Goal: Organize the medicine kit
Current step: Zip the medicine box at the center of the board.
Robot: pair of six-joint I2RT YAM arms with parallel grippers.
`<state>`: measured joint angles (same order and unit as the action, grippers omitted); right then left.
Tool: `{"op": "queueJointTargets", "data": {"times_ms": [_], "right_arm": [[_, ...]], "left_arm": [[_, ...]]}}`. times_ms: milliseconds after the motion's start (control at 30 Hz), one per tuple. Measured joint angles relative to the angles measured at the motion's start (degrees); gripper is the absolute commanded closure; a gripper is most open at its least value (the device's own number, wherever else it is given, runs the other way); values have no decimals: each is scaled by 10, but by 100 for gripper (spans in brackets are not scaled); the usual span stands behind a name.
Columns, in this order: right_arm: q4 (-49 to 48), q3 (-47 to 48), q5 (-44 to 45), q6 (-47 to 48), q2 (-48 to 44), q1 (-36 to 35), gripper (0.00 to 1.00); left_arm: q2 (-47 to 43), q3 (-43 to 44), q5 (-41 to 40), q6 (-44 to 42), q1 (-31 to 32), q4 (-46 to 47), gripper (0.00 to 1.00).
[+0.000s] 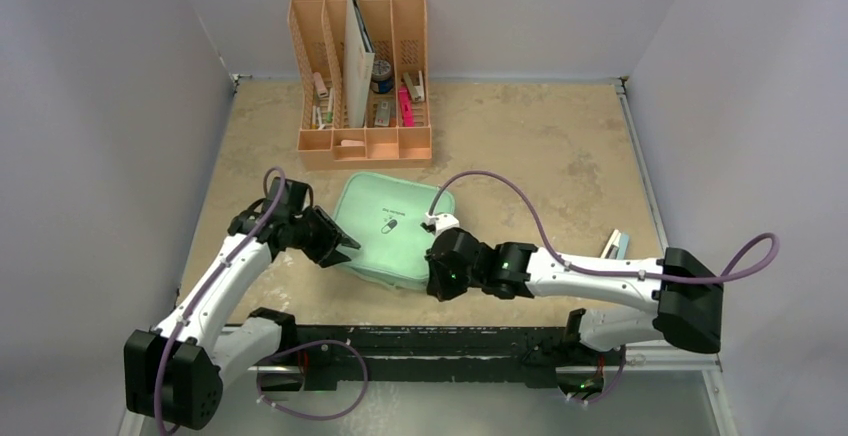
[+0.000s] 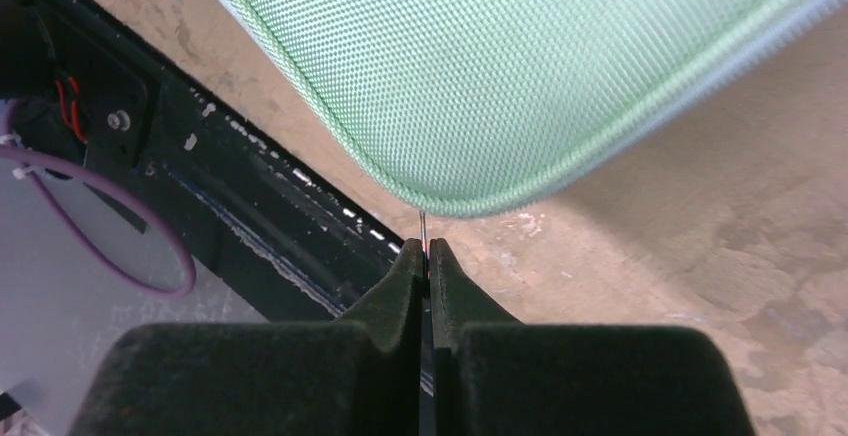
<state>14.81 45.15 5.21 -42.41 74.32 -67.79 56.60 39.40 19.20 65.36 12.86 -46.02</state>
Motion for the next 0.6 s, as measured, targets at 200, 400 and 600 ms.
{"op": "queueJointTargets", "data": {"times_ms": [200,400,600], "right_arm": [[2,-32,46,4,-48,0,100],[-39,-70,62,33,-73,-1,100],[-63,-82,94,48,-73,5,100]], "left_arm": [[31,3,-16,-5,1,-1,67],[53,11,-17,-17,2,-6,67],[59,14,-17,-21,3,-8,68]]}}
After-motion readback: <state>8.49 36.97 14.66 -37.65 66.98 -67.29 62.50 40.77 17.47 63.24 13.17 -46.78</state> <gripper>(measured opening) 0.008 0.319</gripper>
